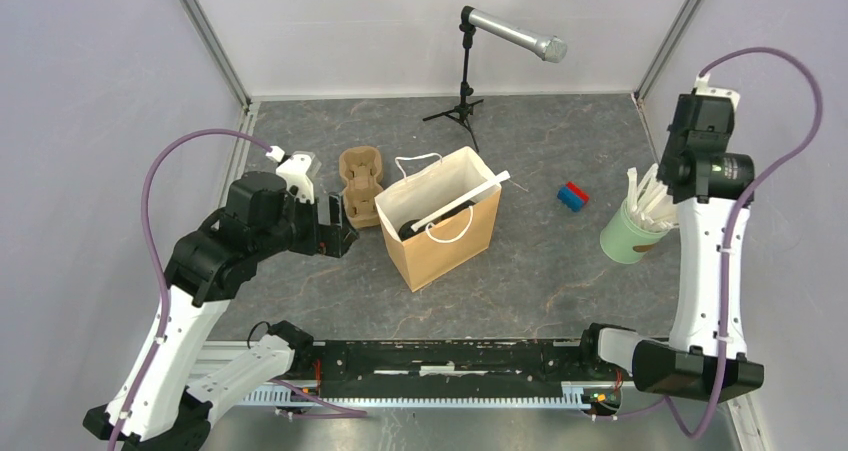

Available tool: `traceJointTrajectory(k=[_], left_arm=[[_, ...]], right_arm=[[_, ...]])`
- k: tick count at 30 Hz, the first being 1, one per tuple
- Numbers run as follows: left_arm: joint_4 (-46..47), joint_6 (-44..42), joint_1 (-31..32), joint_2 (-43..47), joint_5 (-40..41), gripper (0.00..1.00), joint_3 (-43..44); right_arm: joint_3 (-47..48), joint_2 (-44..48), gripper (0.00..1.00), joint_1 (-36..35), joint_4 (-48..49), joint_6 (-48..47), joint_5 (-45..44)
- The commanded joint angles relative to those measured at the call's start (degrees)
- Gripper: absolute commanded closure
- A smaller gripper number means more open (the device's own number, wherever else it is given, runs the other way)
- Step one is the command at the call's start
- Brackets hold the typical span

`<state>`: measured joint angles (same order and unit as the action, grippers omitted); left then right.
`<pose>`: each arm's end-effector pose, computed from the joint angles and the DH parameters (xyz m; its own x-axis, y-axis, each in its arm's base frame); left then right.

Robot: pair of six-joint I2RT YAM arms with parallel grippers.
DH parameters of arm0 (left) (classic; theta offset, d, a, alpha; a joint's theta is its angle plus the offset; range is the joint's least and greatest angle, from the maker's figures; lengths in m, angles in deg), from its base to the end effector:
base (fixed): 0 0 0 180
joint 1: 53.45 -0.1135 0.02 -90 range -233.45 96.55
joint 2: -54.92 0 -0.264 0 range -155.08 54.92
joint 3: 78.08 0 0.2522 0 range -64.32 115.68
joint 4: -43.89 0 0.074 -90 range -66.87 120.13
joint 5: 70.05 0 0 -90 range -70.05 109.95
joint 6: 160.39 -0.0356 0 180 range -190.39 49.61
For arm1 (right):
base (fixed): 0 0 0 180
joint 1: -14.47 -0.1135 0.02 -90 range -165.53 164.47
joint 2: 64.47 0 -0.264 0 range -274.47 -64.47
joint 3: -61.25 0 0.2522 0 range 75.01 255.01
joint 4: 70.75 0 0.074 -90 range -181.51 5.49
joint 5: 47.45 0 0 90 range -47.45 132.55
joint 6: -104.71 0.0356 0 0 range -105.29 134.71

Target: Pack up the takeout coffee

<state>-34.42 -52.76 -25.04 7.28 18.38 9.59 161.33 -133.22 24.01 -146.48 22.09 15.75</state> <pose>0.1062 -0.0585 0.4029 -0.6691 0.0177 -0.7430 0.3063 0.9175 -0.2539 0.2097 -0.0515 0.4167 -0.6245 0.2212 -0.7491 0.5504 0.8051 -0.2211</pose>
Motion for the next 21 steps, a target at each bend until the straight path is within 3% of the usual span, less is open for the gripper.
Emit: traceJointTrajectory(k=[1, 7, 11, 21], left_arm=[[2.8, -0.6, -0.1, 0.0, -0.5, 0.00, 0.1], [3.2, -0.9, -0.1, -0.1, -0.8, 0.00, 0.3], [3.3, -0.7, -0.1, 0.4, -1.0, 0.00, 0.4], [3.7, 0.1, -0.1, 0.9, -1.9, 0.00, 0.6]], right_arm=[[10.8, -0.2, 1.00, 0.3, -6.2, 0.6, 1.3], [22.4, -0.2, 1.00, 0.3, -9.8, 1.4, 2.0], [24.7, 1.6, 1.00, 0.3, -9.8, 3.0, 3.2], [24.7, 9.9, 1.00, 0.3, 2.9, 3.6, 10.8]])
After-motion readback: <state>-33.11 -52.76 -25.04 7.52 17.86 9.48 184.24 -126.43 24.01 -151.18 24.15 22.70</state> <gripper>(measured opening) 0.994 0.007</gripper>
